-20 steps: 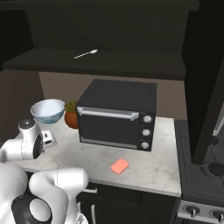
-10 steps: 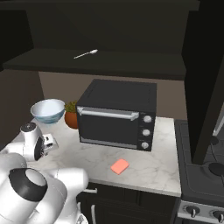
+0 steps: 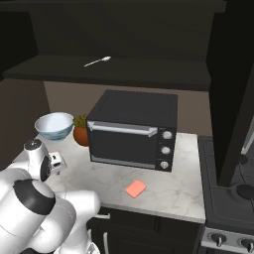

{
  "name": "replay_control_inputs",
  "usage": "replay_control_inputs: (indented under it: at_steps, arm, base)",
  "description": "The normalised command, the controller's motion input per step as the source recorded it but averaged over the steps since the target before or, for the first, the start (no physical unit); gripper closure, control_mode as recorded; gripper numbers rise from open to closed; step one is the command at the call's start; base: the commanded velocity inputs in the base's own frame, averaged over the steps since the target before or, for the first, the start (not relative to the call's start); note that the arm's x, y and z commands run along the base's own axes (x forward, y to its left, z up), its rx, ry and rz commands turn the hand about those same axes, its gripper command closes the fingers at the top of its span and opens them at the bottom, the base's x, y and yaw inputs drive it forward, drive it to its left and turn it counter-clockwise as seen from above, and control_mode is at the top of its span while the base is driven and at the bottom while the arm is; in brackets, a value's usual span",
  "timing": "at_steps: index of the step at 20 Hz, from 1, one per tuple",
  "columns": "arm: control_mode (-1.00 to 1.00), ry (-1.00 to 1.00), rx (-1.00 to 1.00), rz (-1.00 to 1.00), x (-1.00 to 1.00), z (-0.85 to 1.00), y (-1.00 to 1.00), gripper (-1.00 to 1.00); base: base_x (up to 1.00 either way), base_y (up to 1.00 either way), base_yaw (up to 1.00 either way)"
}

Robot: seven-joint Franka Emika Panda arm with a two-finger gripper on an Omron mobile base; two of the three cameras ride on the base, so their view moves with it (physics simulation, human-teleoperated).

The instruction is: Pick the bar soap and bar soap from the cabinet and place them on the counter.

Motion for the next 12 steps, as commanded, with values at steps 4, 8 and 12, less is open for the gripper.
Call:
replay_control_inputs:
  at_steps: [4,8,12]
  arm:
    - [-1.0,-0.06,0.0,0.0,-0.05,0.19,-0.02,-1.0]
    - [-1.0,-0.11,0.0,0.02,-0.41,0.53,-0.15,-1.0]
    - [-1.0,-0.14,0.0,0.04,-0.55,0.68,-0.31,-1.0]
  base:
    - [0.0,0.0,0.0]
    - [0.0,0.0,0.0]
    - [0.0,0.0,0.0]
